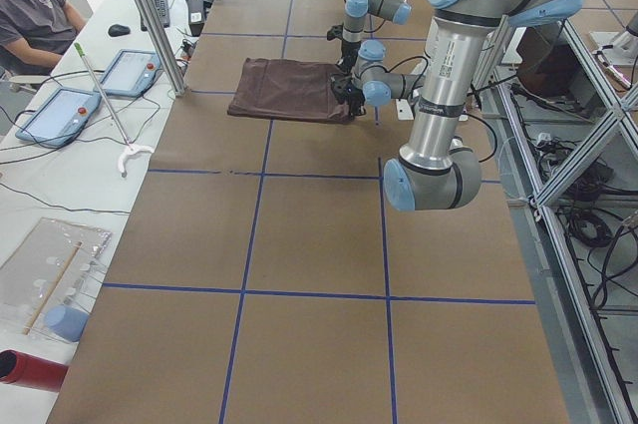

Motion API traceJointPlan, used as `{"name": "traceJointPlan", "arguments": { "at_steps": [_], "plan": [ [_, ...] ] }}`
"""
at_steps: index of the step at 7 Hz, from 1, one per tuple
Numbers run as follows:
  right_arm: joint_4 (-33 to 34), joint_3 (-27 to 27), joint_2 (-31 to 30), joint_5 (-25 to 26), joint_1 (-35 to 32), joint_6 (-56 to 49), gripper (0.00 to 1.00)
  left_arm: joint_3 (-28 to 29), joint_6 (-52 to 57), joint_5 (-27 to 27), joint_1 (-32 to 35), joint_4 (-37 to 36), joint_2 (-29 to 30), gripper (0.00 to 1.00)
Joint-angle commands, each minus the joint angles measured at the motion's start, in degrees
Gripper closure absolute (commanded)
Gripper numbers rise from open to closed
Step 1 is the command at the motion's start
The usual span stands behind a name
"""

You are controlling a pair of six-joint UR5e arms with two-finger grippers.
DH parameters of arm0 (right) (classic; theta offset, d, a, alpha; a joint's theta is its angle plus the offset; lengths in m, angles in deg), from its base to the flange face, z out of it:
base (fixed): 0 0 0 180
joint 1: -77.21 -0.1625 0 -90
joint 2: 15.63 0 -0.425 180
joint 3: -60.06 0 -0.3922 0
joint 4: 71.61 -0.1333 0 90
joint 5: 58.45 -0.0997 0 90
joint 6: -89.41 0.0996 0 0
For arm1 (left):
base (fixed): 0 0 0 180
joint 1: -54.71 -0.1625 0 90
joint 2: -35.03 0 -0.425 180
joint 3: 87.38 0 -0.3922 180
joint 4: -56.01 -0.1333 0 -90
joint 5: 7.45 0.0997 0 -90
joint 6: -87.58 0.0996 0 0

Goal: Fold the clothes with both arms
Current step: 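Lift the near edge with both grippers and fold it over toward the far edge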

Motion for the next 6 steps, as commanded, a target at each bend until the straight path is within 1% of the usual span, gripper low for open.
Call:
{"name": "traceJointPlan", "arguments": {
  "at_steps": [1, 3, 4, 5, 6],
  "plan": [
    [-0.3, -3.2, -1.1, -0.4, 0.1, -1.0, 1.00, -4.5, 0.3, -0.3, -0.3, -1.3, -0.7, 1.00],
    [-0.3, -13.3, -6.2, -0.7, 2.8, -1.5, 1.00, -13.6, 0.8, -0.5, -3.2, -9.2, -1.4, 1.00],
    [-0.3, -15.4, -6.9, -0.7, 4.3, -1.8, 1.00, -17.6, 0.8, -0.5, -6.7, -11.8, -3.2, 1.00],
    [-1.7, -15.9, -6.9, -0.7, 5.3, -2.5, 1.00, -24.2, 0.8, -0.6, -9.3, -13.2, -7.7, 1.00],
    [-5.0, -15.4, -7.2, -0.8, 5.3, -2.5, 1.00, -27.2, 0.8, -0.8, -10.5, -13.5, -9.7, 1.00]
  ]
}}
